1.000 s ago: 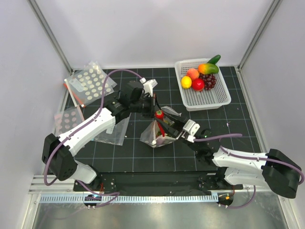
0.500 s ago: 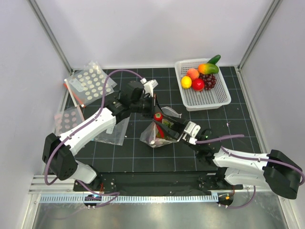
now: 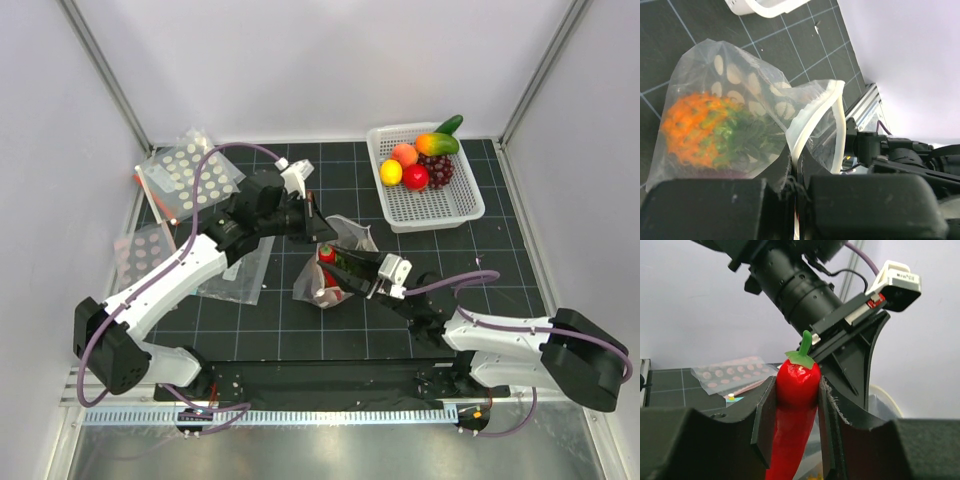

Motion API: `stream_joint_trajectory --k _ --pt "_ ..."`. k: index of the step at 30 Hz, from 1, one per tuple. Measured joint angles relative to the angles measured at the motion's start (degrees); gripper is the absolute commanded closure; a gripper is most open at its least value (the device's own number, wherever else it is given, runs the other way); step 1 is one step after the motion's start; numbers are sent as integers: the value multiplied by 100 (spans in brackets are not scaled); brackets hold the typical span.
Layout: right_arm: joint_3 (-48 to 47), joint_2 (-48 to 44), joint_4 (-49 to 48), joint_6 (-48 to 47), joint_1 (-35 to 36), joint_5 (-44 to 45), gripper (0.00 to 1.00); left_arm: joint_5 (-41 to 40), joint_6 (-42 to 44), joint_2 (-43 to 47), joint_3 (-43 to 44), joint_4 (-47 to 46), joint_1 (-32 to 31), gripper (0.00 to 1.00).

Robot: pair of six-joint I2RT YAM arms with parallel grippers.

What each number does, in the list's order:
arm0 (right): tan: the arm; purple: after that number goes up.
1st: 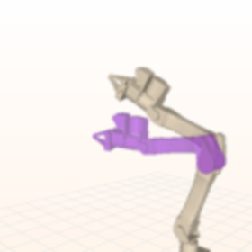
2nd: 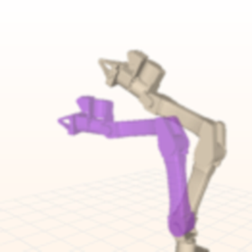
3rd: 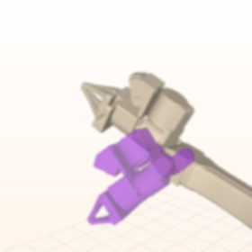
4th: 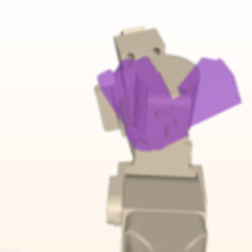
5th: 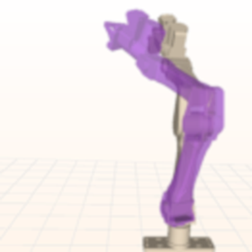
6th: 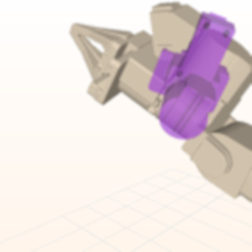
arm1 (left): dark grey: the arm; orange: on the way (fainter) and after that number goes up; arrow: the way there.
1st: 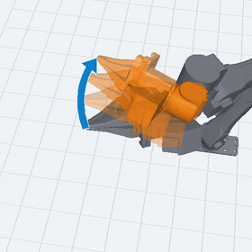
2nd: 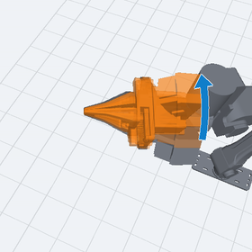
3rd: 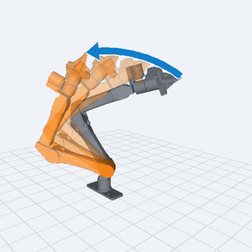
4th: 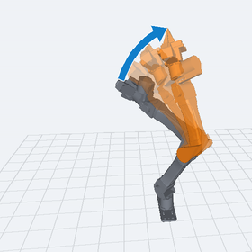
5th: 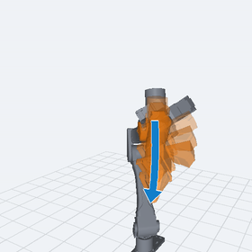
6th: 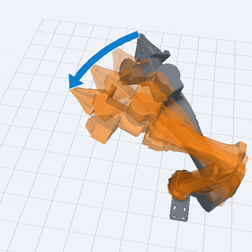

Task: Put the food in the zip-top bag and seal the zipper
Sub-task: Place the fake vegetable in the zipper food storage bag.

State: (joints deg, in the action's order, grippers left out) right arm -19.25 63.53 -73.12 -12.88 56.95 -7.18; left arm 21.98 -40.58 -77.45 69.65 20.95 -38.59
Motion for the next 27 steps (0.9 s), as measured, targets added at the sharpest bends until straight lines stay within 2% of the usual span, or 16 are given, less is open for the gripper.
stream_joint_trajectory --k 1,9,14,15,21,24,25,27 --pt "26 33 -4 20 0 50 56 -28 0 9 -17 -24 4 98" --pt "170 50 2 111 7 404 47 -417 28 9 -96 -55 15 98" --pt "404 -236 -9 92 4 625 29 -785 61 116 -166 -46 35 98" --pt "448 -295 -9 76 4 656 28 -863 70 160 -184 -35 37 98" --pt "509 -407 -17 223 7 901 28 -1252 173 317 -229 -44 37 98" --pt "402 -459 48 774 9 1436 30 -1469 236 352 -284 -44 37 98" --pt "304 -533 166 951 9 1628 35 -1550 256 361 -308 -44 37 98" --pt "-68 -817 728 1349 9 2142 39 -1687 310 389 -363 -39 37 98"
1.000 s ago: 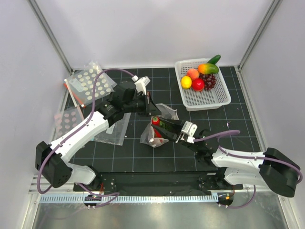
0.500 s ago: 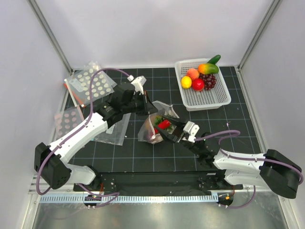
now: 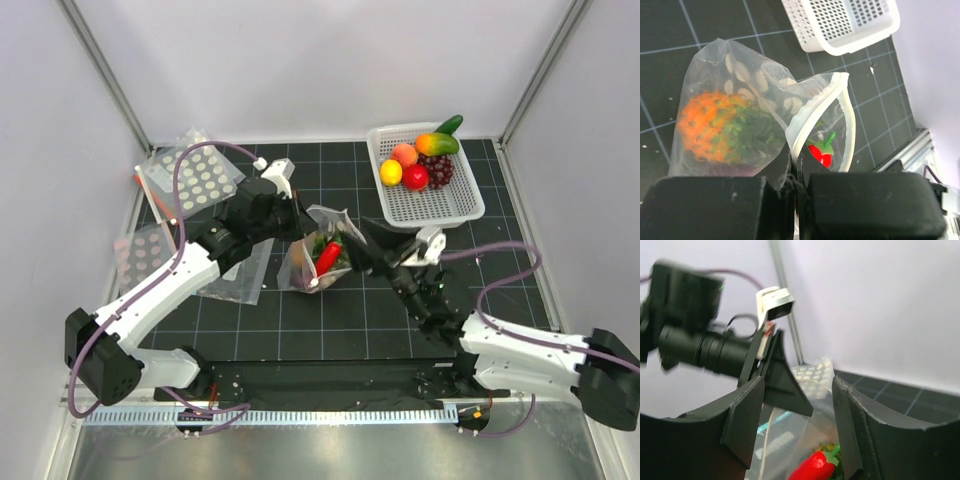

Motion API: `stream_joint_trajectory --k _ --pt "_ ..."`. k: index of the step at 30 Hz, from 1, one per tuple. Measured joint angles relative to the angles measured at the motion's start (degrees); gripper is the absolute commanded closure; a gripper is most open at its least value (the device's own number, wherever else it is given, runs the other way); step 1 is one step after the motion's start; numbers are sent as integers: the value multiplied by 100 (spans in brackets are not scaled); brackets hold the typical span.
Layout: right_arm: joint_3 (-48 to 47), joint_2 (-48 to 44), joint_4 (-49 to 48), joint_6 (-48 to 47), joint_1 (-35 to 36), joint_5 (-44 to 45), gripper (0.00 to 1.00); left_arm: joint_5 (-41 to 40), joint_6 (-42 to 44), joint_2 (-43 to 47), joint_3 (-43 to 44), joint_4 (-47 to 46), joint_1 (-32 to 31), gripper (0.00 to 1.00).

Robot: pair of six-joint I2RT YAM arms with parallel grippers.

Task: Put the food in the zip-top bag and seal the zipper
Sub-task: Place the fake vegetable in the zipper food storage bag.

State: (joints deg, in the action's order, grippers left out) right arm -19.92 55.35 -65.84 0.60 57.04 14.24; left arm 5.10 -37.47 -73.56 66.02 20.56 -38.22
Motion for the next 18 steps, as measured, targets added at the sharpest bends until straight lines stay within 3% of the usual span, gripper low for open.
stream_joint_trajectory --k 5,9,18 --pt "-1331 -723 2175 1038 -4 992 42 -350 57 57 -59 4 0 98" --pt "-1709 -973 3257 1554 0 1460 43 -527 50 59 -61 39 7 98" --pt "-2723 74 5805 2299 -2 1574 43 -553 48 48 -61 79 9 99"
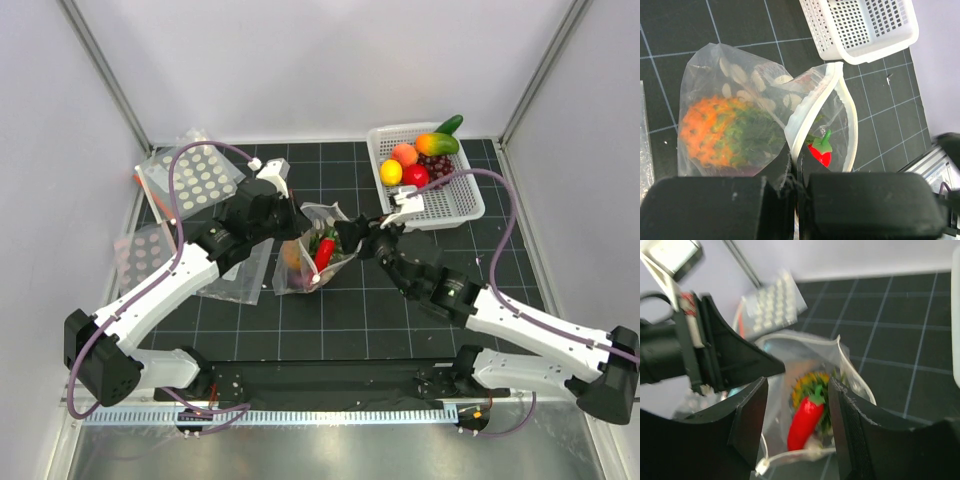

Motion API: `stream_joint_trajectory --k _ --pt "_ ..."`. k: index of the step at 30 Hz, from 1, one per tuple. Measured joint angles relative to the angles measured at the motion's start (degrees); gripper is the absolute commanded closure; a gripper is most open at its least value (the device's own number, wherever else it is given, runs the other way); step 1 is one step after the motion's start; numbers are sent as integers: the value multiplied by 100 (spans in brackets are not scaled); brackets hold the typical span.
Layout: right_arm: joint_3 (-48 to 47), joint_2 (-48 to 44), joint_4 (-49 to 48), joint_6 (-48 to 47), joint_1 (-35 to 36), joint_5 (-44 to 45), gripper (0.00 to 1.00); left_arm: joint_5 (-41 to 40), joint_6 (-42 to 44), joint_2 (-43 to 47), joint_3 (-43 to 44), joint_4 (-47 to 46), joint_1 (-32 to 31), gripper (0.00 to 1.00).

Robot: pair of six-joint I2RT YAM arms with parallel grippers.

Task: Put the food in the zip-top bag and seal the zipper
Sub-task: Place the fake vegetable in the zipper food storage bag.

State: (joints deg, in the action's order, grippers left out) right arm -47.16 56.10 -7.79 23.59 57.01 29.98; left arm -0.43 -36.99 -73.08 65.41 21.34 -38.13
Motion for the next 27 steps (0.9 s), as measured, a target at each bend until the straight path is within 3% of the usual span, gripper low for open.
stream_joint_trajectory --k 5,11,20,27 --pt "-516 472 1010 286 0 -153 49 -17 0 0 0 33 0 100" --pt "-763 896 1517 542 0 -455 52 -26 0 -7 0 39 0 100" --pt "-815 1427 1711 647 0 -612 59 -22 -4 -7 0 44 0 100" --pt "-817 1458 1598 527 0 -498 57 52 -4 -48 2 44 0 100"
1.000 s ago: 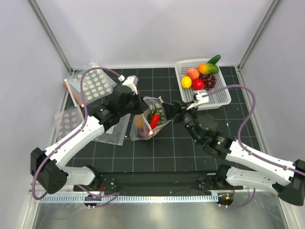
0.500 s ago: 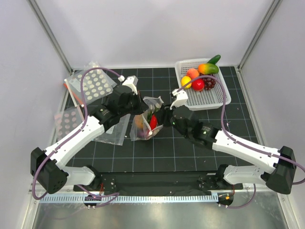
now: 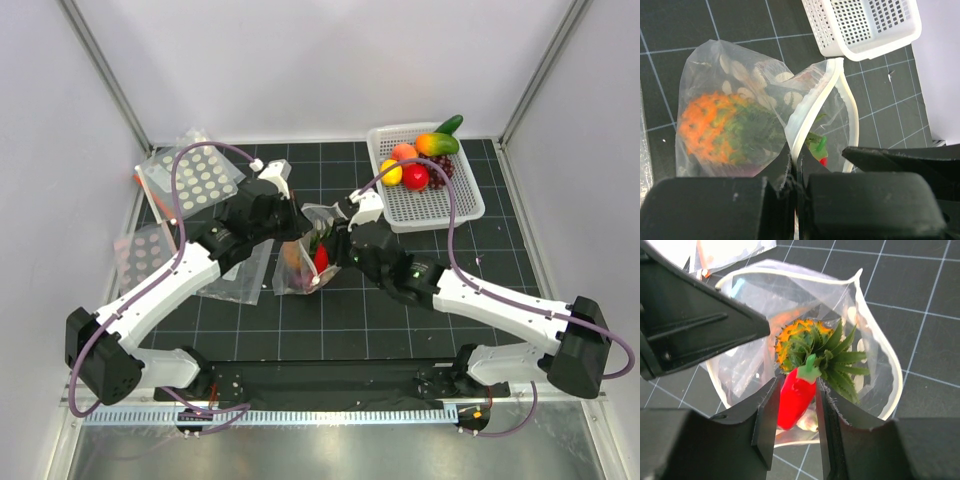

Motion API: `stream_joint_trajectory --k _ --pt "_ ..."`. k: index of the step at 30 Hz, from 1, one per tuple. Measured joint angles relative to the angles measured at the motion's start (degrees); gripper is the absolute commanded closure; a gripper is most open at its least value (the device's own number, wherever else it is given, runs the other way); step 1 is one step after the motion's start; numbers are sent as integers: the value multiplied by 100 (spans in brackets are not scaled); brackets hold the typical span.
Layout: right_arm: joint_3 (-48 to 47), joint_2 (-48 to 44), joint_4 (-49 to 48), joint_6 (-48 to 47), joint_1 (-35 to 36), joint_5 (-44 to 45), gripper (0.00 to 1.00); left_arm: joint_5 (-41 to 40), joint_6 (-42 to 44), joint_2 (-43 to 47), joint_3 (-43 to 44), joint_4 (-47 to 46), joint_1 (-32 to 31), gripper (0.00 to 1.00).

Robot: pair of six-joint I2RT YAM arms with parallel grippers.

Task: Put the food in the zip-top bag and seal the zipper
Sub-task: Place the fake vegetable in the zipper food storage bag.

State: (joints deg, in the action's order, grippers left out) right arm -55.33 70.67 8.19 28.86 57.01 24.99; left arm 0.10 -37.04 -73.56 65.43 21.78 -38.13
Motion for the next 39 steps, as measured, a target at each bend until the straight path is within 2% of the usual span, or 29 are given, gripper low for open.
stream_joint_trajectory --k 4,10,15,16,17,20,21,27,33,39 --pt "-35 85 -55 -46 -42 109 52 24 0 -11 0 2 0 100" --pt "-87 393 -90 -15 -330 -59 54 24 0 -11 0 2 0 100" --pt "-142 671 -105 48 -461 -323 71 24 0 -11 0 7 0 100" --pt "-144 697 -109 61 -461 -380 76 24 0 -11 0 9 0 100" --pt "-144 706 -109 79 -461 -442 85 24 0 -11 0 9 0 100" --pt "-142 702 -192 120 -459 -592 98 13 2 -11 -2 15 0 100" --pt "-118 686 -262 131 -459 -647 99 -9 0 -11 0 20 0 99" --pt "354 321 -826 153 -459 -846 99 -153 -4 -11 0 96 46 100" --pt "907 7 -1460 396 -459 -892 99 -227 -136 39 -31 177 363 100" --pt "1161 190 -1943 804 -459 -1104 99 -304 -181 422 -203 164 411 100"
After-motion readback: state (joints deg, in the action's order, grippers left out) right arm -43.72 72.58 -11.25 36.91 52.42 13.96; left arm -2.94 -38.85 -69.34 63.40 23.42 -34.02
